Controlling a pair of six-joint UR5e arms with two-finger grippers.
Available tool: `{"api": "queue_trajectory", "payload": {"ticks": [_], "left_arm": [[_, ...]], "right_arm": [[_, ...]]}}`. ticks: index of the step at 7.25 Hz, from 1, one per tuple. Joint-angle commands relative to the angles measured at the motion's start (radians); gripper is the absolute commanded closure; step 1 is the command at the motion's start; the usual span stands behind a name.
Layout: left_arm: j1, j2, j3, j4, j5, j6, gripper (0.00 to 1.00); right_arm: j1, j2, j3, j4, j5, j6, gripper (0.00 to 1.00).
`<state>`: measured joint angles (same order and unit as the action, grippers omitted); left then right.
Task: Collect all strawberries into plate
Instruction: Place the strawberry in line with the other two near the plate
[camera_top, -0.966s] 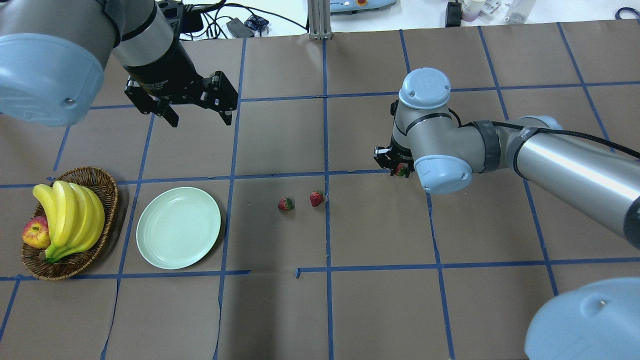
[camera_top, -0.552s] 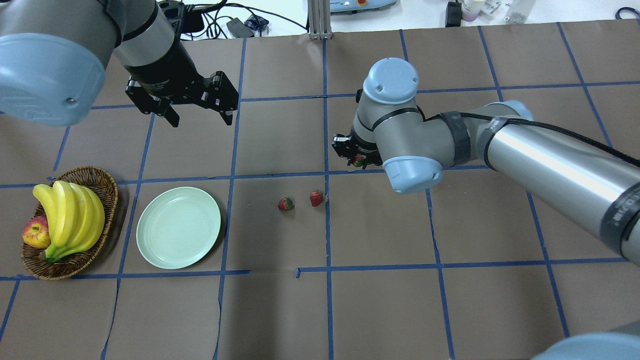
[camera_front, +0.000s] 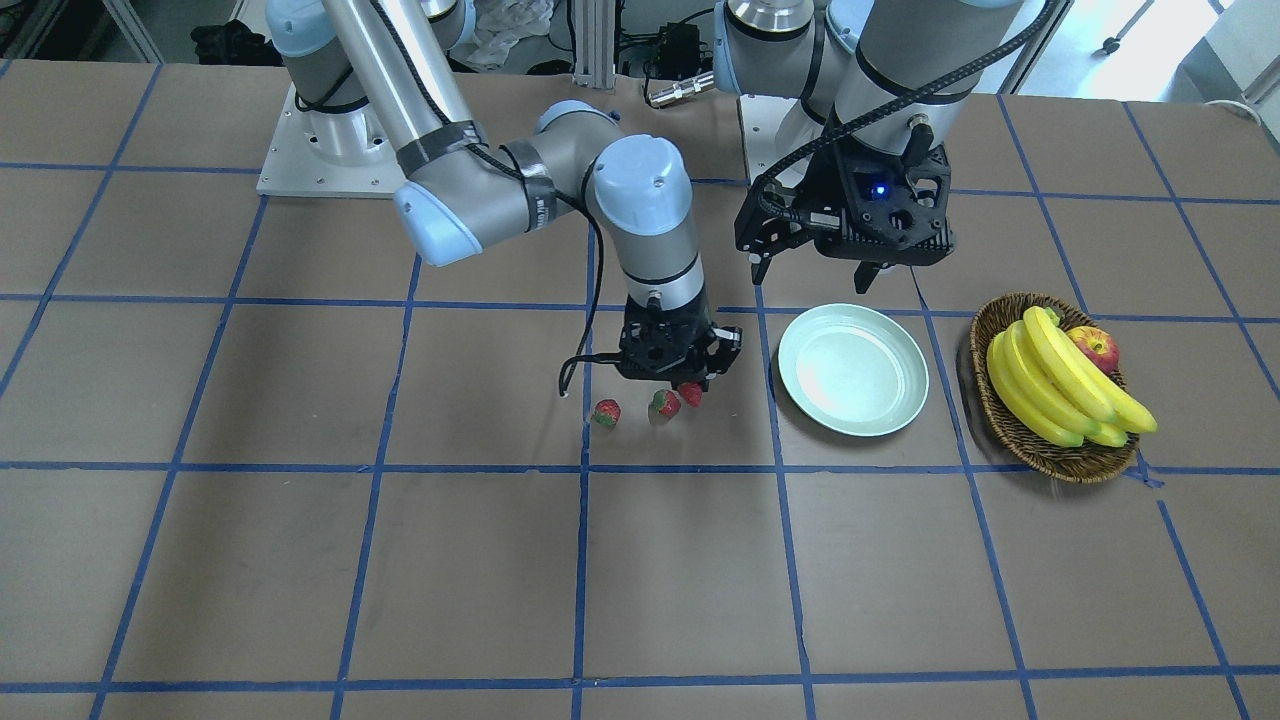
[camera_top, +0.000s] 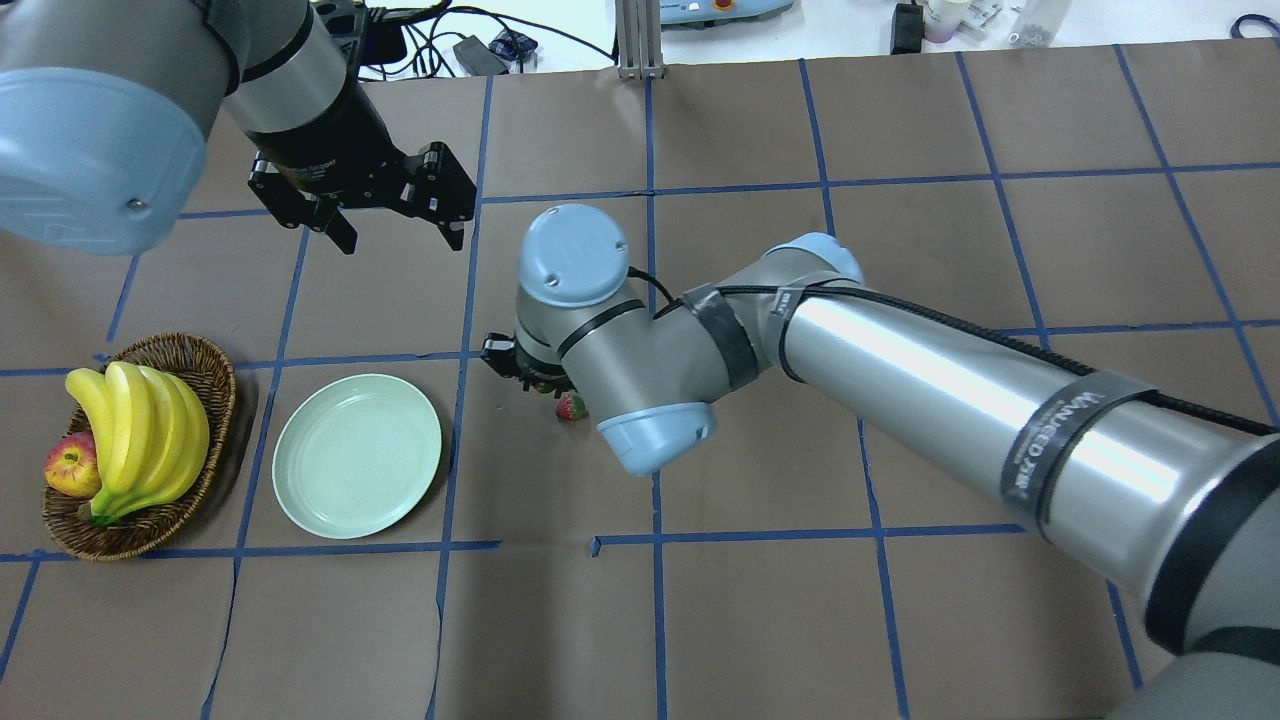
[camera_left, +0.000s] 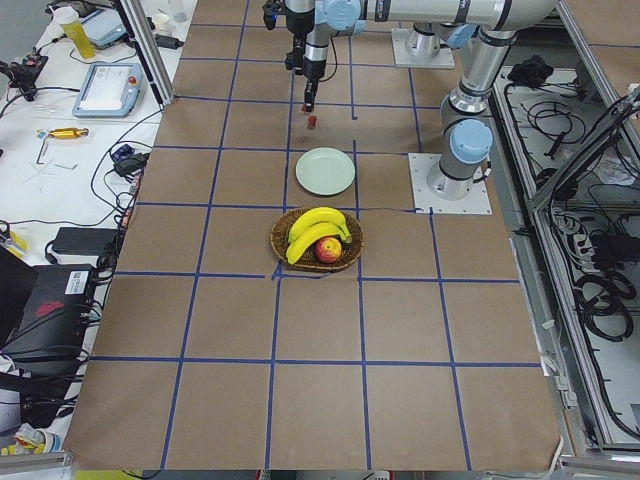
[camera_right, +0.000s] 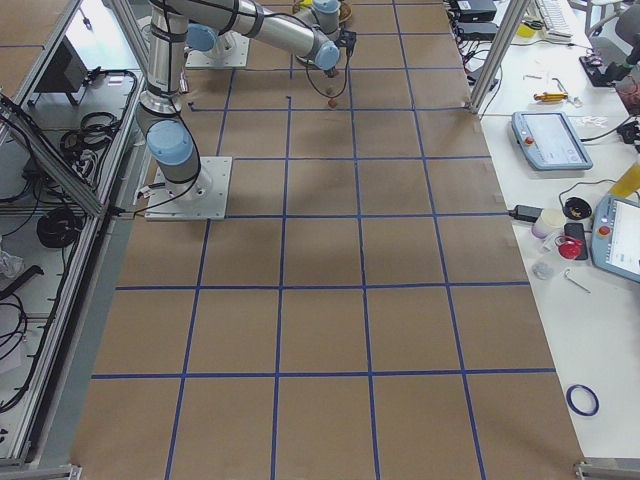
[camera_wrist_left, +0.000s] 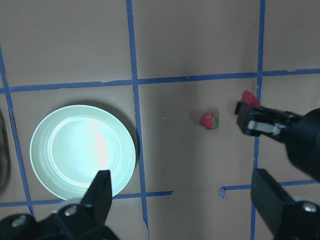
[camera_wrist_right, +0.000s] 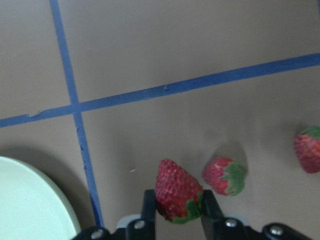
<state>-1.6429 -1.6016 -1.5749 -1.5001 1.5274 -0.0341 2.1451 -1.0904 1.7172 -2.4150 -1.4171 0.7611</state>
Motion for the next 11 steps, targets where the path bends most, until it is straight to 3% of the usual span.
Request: {"api": "queue_trajectory", "payload": {"ticks": [1, 2, 3, 5, 6, 8, 10, 11], "left_arm": [[-0.002, -0.003, 0.001, 0.0, -0.001, -0.001, 0.0], [-0.002, 0.0, 0.001, 0.0, -0.001, 0.0, 0.0], [-0.002, -0.004, 0.001, 0.0, 0.0, -0.001, 0.0], [-0.002, -0.001, 0.001, 0.0, -0.001, -0.001, 0.0], [-0.002, -0.001, 0.001, 0.0, -0.001, 0.0, 0.0], [-0.002, -0.001, 0.003, 0.003, -0.001, 0.0, 0.0], [0.0, -0.001, 0.003, 0.003, -0.001, 0.0, 0.0], [0.0, -0.001, 0.001, 0.003, 0.0, 0.0, 0.0]], "right_arm": [[0.052, 0.088, -0.054, 0.008, -0.008, 0.023, 0.95], [0.052, 0.11, -0.041, 0.008, -0.013, 0.018, 0.55], [0.052, 0.104, -0.039, 0.008, -0.016, 0.011, 0.01], [0.049, 0.033, -0.034, 0.067, -0.019, -0.023, 0.0], [0.023, -0.039, -0.034, 0.252, -0.06, -0.081, 0.0], [-0.11, -0.2, 0.022, 0.503, -0.156, -0.29, 0.0], [-0.296, -0.36, 0.157, 0.505, -0.178, -0.432, 0.0], [-0.38, -0.39, 0.15, 0.607, -0.18, -0.524, 0.0]]}}
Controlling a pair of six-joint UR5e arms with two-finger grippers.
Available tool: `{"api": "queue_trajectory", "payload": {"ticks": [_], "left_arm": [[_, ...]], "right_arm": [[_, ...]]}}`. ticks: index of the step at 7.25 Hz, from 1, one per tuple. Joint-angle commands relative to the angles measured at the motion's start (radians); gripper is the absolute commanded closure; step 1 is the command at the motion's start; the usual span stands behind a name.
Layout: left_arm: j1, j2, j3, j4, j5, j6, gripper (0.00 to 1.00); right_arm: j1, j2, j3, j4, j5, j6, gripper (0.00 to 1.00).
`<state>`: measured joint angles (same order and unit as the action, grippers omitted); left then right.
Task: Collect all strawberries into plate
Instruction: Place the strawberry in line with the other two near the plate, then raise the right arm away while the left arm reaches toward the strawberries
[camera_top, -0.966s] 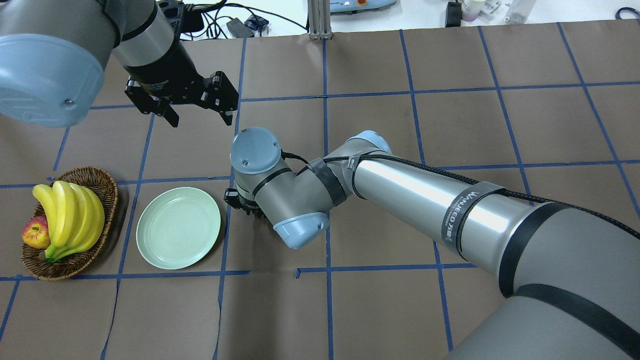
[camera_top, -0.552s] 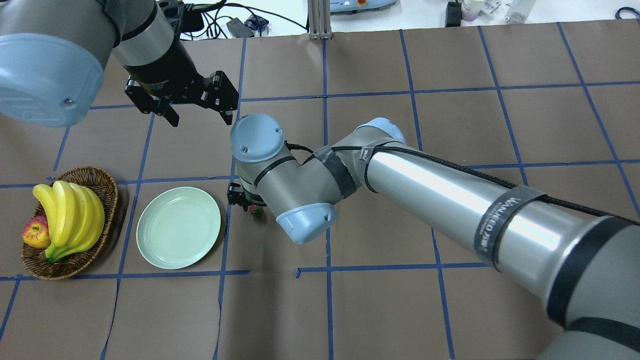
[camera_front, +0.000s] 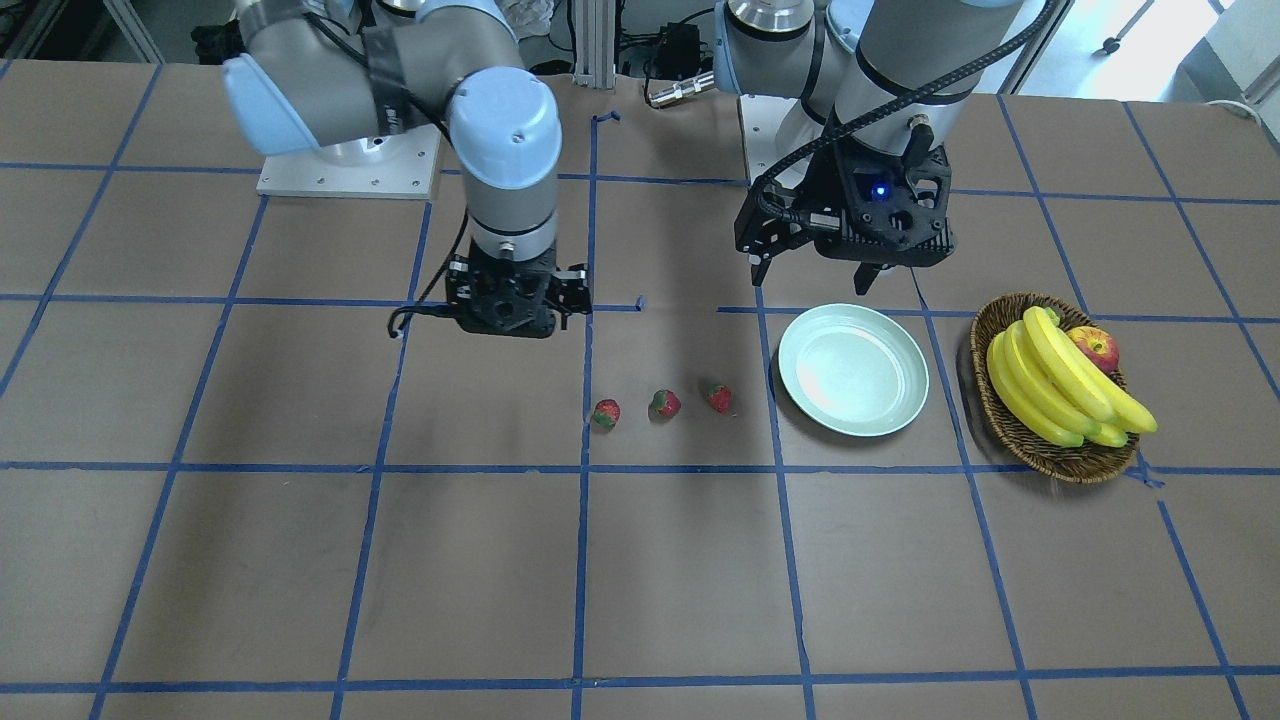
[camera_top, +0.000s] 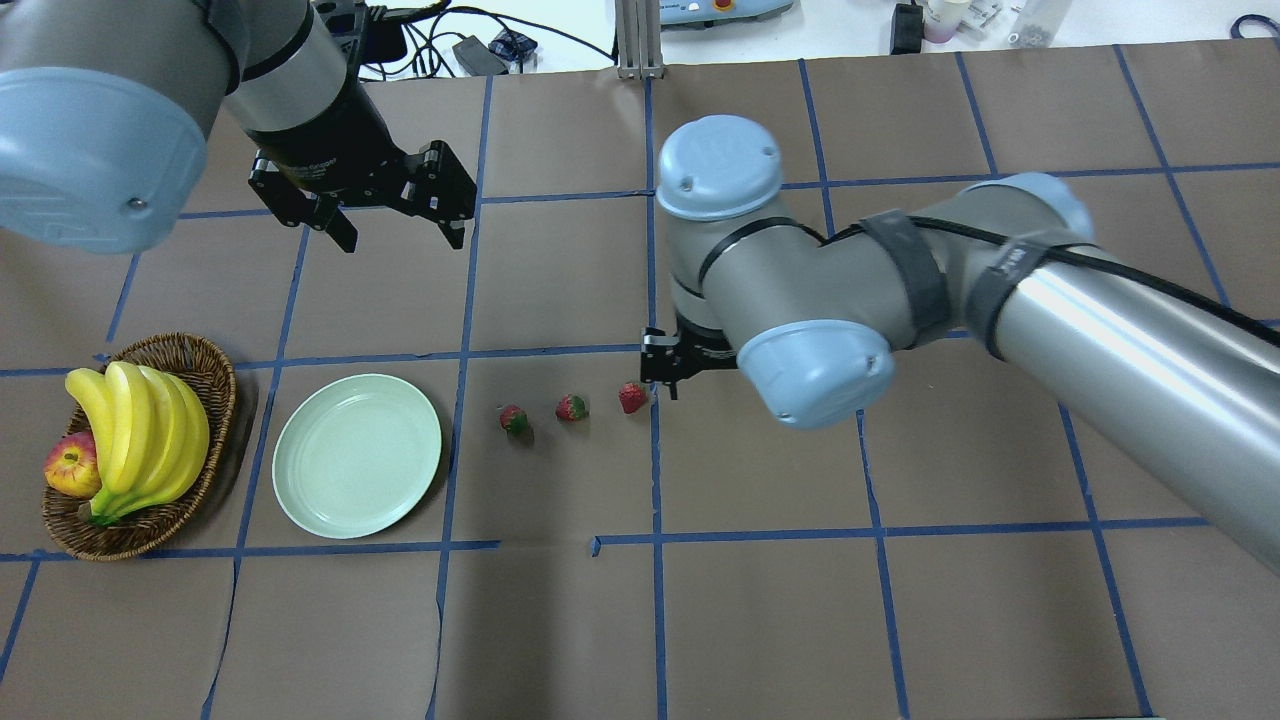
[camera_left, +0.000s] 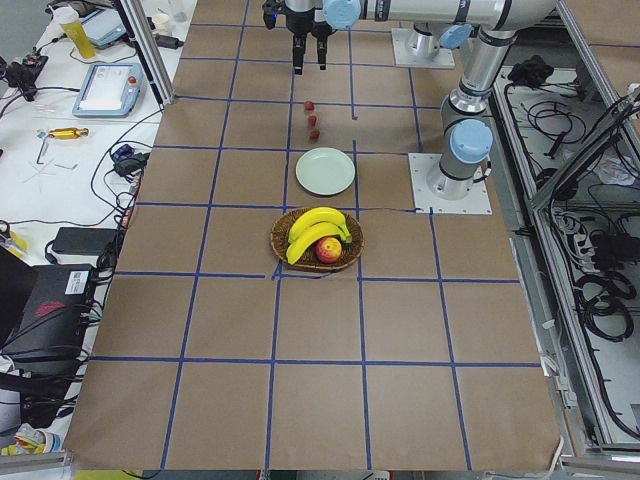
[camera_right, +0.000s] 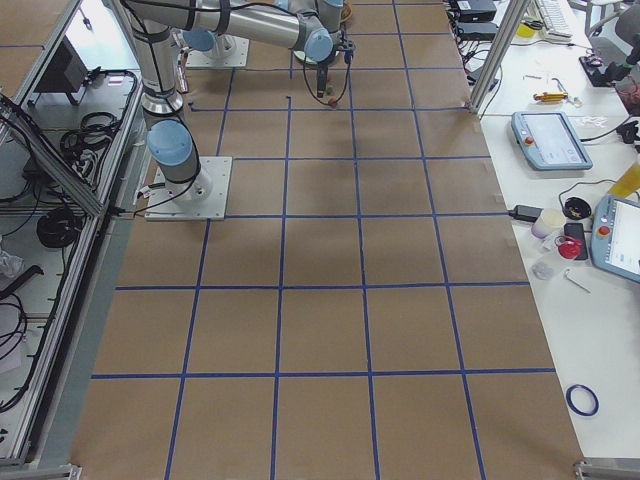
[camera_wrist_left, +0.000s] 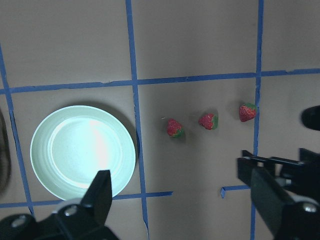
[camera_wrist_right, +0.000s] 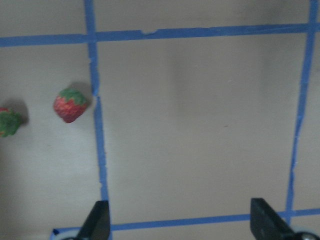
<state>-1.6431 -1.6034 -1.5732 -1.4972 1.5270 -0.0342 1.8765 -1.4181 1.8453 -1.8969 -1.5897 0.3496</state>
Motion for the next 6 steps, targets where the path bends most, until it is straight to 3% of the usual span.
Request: {"api": "queue_trajectory", "payload": {"ticks": [1, 4, 5, 6], "left_arm": [[0.0, 0.0, 0.001, 0.0, -0.001, 0.0, 0.0], [0.0, 0.002, 0.001, 0.002, -0.001, 0.0, 0.0], [0.0, 0.002, -0.001, 0.0, -0.001, 0.0, 0.0], [0.0, -0.006, -0.001, 0.002, 0.001, -0.001, 0.0]], "right_arm": [[-0.175, -0.08, -0.007, 0.126, -0.009, -0.188, 0.0], [-0.204, -0.11, -0.043, 0.139, -0.032, -0.261, 0.0], [-0.212, -0.117, -0.098, 0.213, -0.032, -0.268, 0.0], [-0.212, -0.136, -0.229, 0.39, -0.035, -0.277, 0.0]]}}
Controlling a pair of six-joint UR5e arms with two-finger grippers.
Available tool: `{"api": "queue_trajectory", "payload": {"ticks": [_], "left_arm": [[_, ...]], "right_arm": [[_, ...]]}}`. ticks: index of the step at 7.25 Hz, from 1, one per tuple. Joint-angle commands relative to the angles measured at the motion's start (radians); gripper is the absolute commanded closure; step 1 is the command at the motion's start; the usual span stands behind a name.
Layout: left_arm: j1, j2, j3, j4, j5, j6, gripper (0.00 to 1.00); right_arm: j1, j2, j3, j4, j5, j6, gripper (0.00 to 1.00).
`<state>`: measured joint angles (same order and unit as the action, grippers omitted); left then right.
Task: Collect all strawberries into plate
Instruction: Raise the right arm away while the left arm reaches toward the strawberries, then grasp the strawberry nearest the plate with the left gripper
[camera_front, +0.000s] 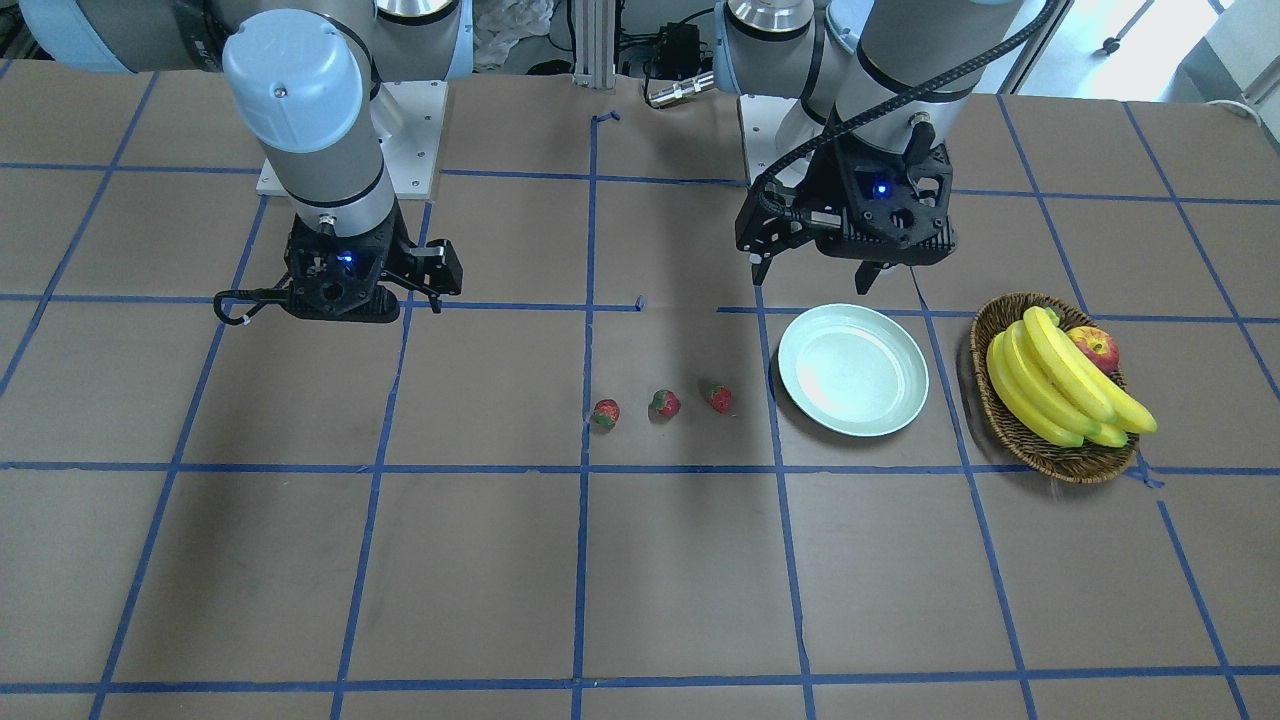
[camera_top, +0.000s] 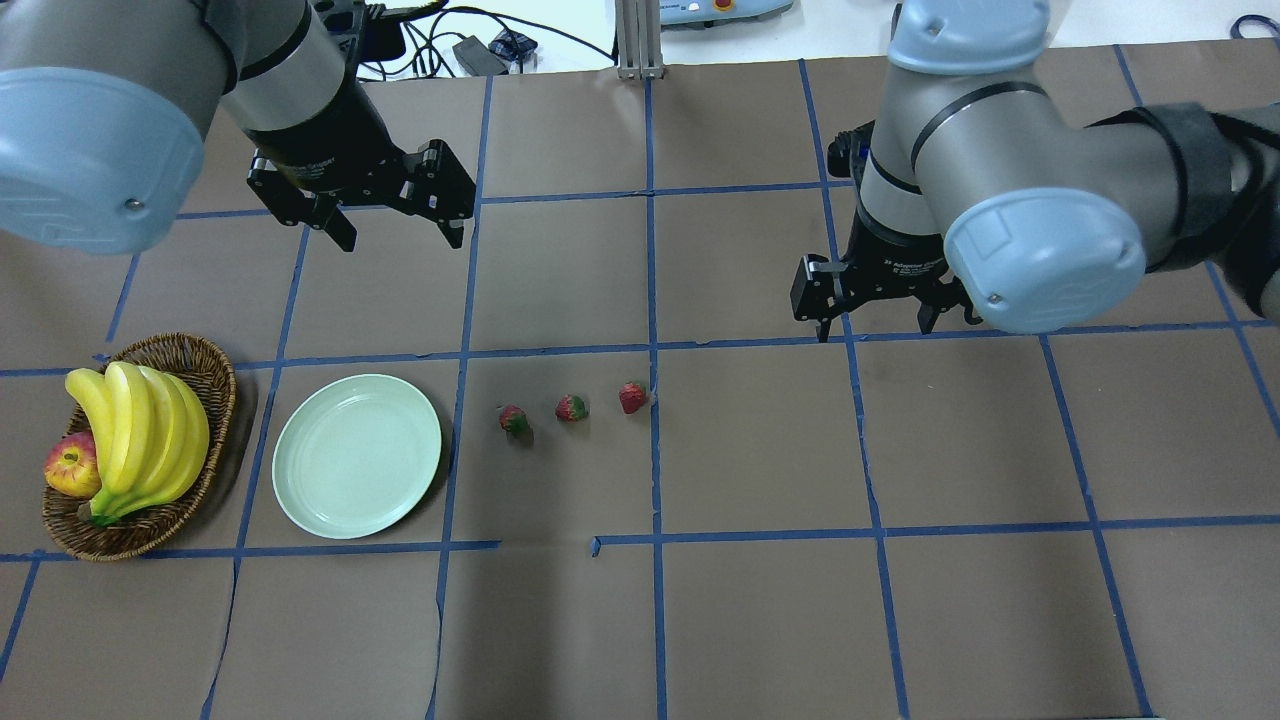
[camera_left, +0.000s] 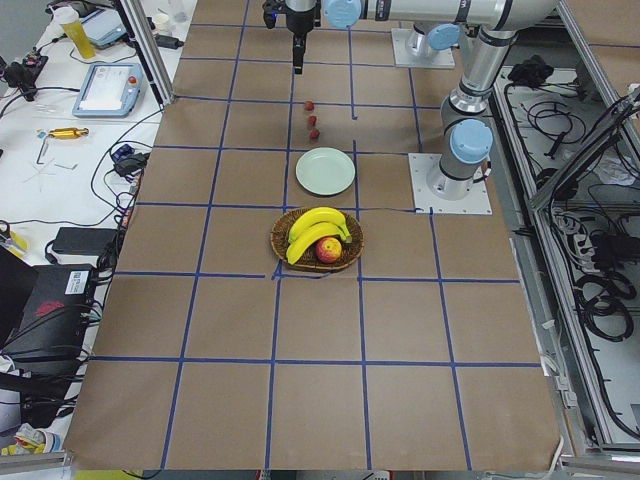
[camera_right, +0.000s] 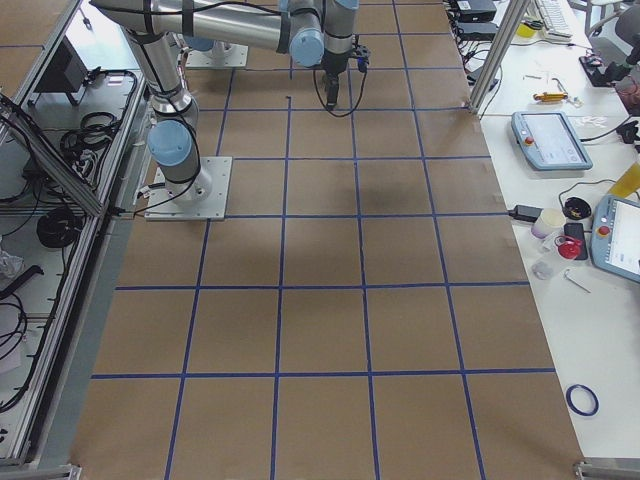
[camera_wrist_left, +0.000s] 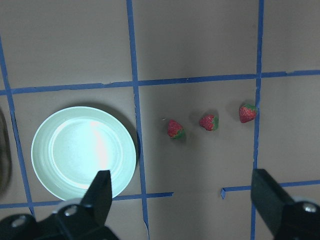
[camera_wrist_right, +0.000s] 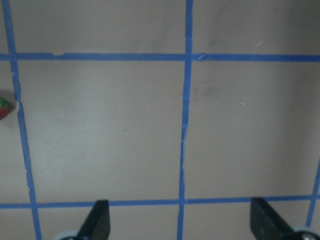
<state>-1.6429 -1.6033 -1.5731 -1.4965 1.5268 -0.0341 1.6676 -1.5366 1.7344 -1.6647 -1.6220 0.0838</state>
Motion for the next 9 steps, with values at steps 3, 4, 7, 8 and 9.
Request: {"api": "queue_trajectory", "payload": {"ticks": [3, 4, 7, 8, 9], "left_arm": [[-0.002, -0.01, -0.025, 0.021, 0.001, 0.0, 0.0], [-0.003, -0.017, -0.047, 0.041, 0.003, 0.0, 0.0], [-0.034, -0.061, -0.319, 0.345, 0.022, -0.01, 0.0], [-0.035, -0.085, -0.394, 0.458, 0.024, -0.024, 0.0], [-0.037, -0.11, -0.439, 0.52, 0.024, -0.032, 0.0]], "right_arm": [[-0.005, -0.022, -0.165, 0.111, -0.009, 0.01, 0.0], [-0.005, -0.031, -0.174, 0.114, -0.001, 0.008, 0.0], [0.004, -0.022, -0.179, 0.089, 0.036, 0.004, 0.0], [0.004, -0.022, -0.179, 0.076, 0.036, -0.005, 0.0], [0.006, -0.022, -0.173, 0.059, 0.037, -0.007, 0.0]]}}
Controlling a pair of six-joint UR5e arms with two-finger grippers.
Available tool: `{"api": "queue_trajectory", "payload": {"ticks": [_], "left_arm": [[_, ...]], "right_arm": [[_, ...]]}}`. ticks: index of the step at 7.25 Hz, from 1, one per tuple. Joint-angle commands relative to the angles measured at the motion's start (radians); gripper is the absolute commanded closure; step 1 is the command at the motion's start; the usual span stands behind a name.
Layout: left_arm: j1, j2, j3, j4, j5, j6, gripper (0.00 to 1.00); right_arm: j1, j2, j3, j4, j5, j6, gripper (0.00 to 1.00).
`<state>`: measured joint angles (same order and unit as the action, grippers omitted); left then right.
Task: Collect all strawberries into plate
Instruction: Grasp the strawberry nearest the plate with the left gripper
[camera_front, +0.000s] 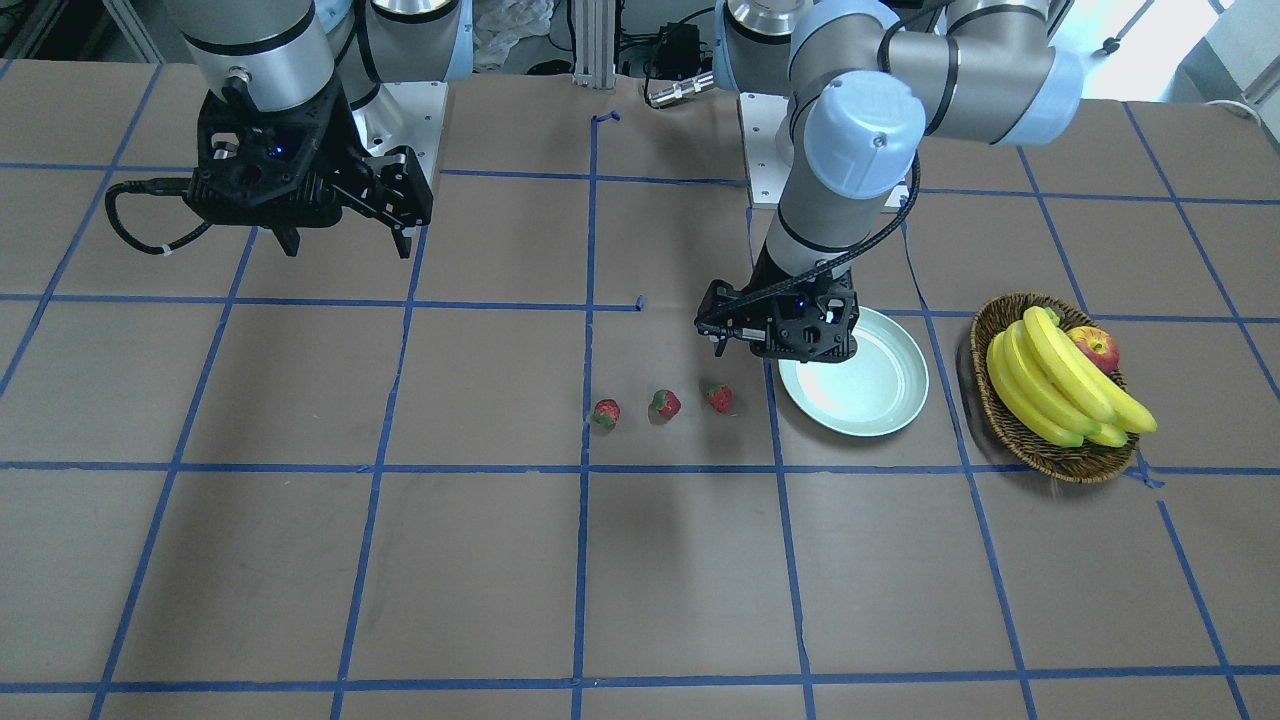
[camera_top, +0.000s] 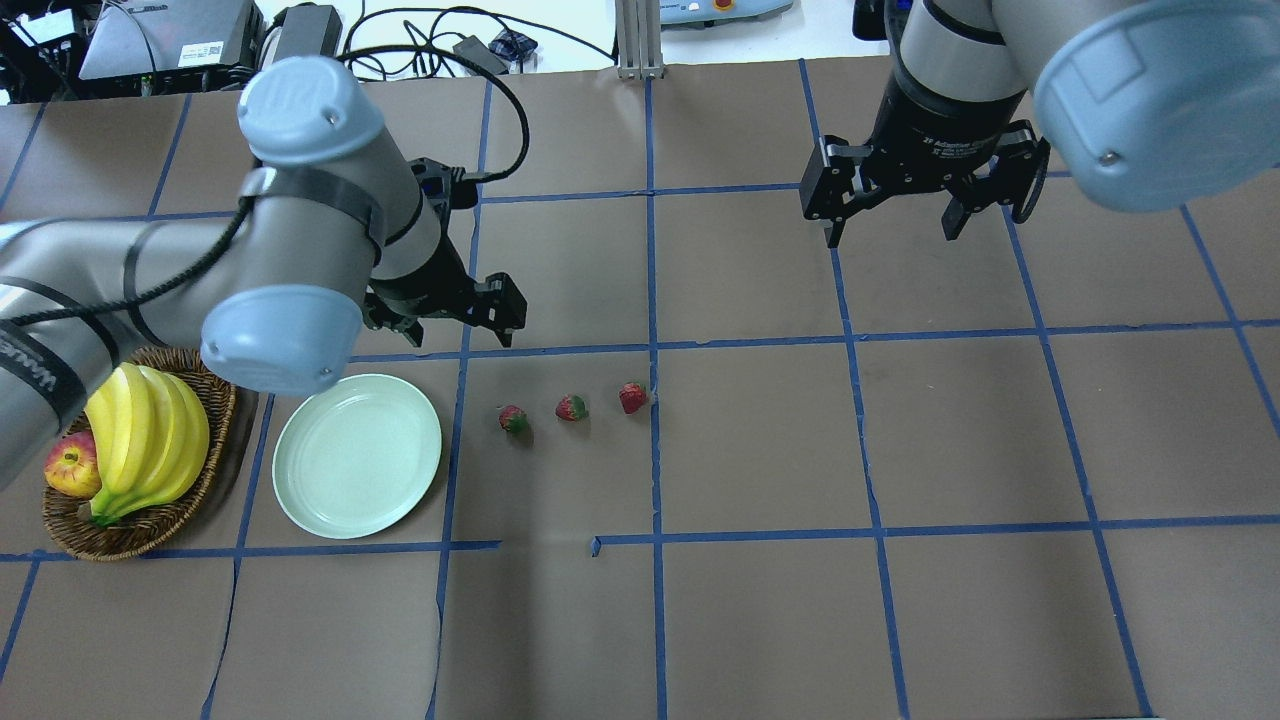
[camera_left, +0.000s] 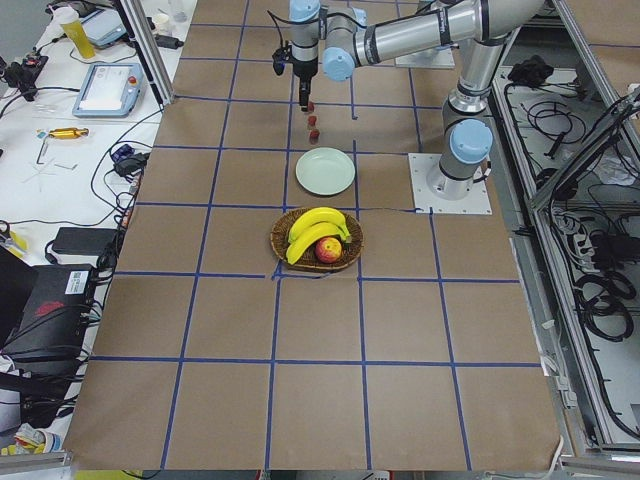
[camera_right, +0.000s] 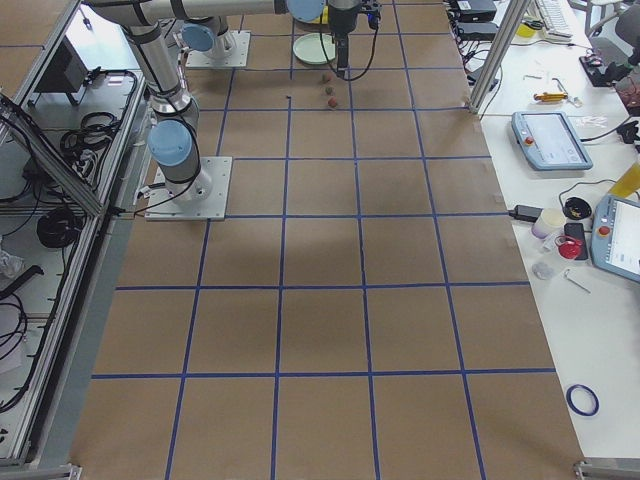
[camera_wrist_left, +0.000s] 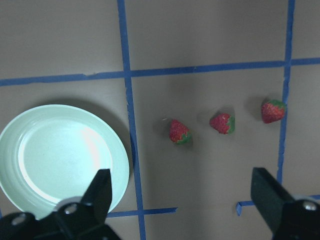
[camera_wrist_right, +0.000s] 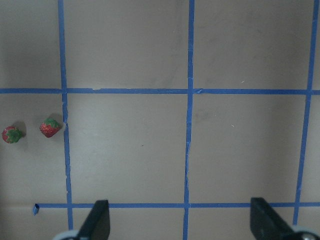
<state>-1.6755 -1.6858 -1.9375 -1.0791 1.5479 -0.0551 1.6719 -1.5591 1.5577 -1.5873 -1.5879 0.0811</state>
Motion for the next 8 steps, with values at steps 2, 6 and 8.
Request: {"api": "queue_trajectory", "payload": {"ticks": [2, 6, 8], "left_arm": [[-0.004, -0.08, -0.097, 0.146, 0.003, -0.015, 0.0], [-0.006, -0.199, -0.127, 0.235, 0.001, -0.069, 0.29], [-0.012, -0.199, -0.124, 0.235, 0.003, -0.065, 0.96]], "right_arm": [[0.002, 0.001, 0.008, -0.045, 0.005, -0.001, 0.0], [0.002, 0.001, 0.008, -0.042, 0.003, 0.002, 0.0], [0.002, 0.001, 0.01, -0.042, 0.003, 0.002, 0.0]]}}
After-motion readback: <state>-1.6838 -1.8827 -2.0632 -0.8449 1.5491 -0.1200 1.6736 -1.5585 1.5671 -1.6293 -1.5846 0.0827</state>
